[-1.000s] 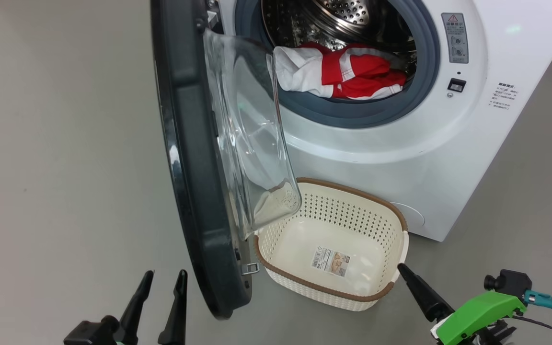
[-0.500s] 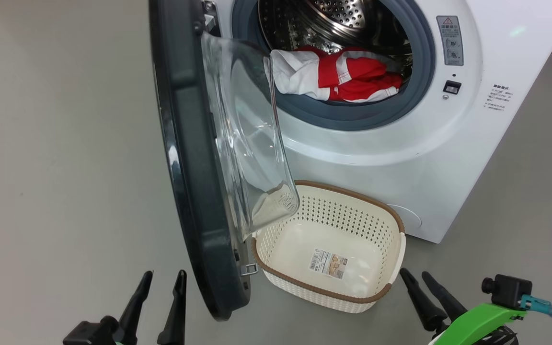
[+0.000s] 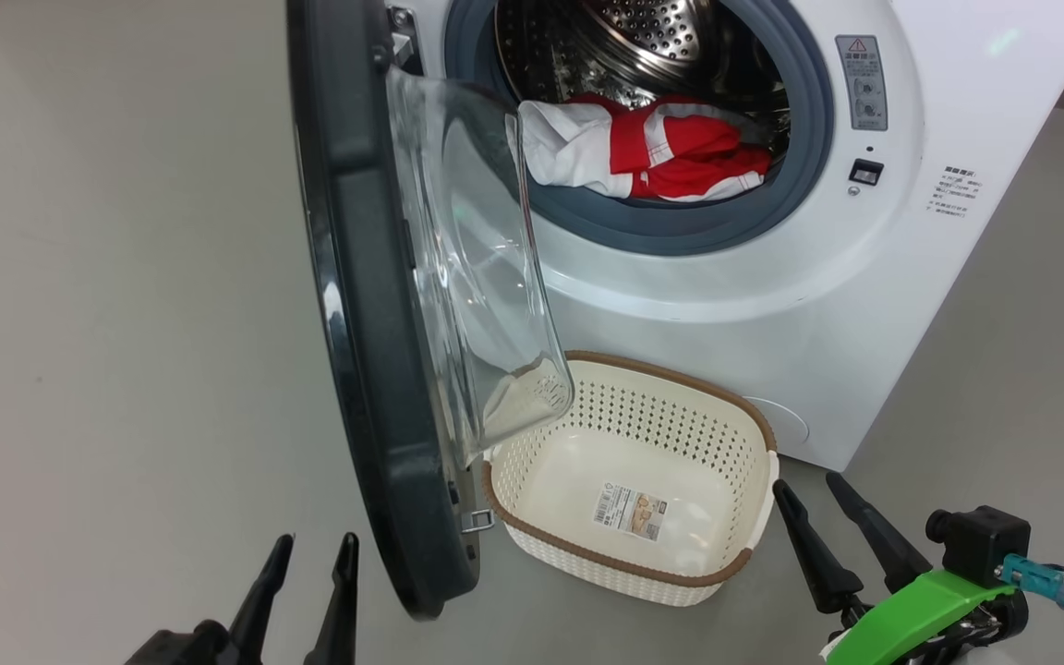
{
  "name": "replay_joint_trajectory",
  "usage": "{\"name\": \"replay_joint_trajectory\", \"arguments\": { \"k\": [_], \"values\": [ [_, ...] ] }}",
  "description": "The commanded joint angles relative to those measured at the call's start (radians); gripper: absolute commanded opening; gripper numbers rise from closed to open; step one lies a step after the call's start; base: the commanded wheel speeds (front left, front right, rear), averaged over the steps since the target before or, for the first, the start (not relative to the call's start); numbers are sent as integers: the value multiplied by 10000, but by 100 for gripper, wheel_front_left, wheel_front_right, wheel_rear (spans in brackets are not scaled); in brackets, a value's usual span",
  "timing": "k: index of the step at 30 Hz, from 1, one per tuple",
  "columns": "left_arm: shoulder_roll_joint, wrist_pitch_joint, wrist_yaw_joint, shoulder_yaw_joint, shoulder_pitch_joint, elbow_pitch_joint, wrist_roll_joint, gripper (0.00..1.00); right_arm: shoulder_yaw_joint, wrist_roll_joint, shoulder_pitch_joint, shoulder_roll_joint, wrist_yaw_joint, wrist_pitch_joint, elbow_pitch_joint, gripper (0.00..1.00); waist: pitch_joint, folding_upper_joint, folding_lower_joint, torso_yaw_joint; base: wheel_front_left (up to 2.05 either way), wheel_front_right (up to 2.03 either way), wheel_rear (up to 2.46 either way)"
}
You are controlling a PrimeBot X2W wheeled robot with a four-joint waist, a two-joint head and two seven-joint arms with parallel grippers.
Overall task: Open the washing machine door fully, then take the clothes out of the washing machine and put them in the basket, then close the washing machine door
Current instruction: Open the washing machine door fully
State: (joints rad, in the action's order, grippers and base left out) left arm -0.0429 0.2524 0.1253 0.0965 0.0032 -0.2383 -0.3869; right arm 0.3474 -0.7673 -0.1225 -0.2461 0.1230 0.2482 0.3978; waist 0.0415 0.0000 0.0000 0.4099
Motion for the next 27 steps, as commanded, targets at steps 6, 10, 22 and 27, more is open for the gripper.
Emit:
{"name": "replay_joint_trajectory", "arguments": {
  "k": [6,10,22,27],
  "values": [
    [-74,94,54,-367,-192,223,68,100,-674,1718,270,273,77,134,-803,100,21,0,0,-8,0,0,0],
    [-74,94,54,-371,-200,229,65,100,-1221,2663,470,526,77,135,-1188,100,40,0,0,-8,0,0,0],
    [-74,94,54,-416,-267,269,72,100,-1792,3593,971,925,77,135,-1301,100,109,0,0,-6,0,0,0],
    [-74,94,54,-499,-271,339,98,100,-1826,3660,969,983,77,135,-1265,100,138,0,0,-49,0,0,0]
  ]
}}
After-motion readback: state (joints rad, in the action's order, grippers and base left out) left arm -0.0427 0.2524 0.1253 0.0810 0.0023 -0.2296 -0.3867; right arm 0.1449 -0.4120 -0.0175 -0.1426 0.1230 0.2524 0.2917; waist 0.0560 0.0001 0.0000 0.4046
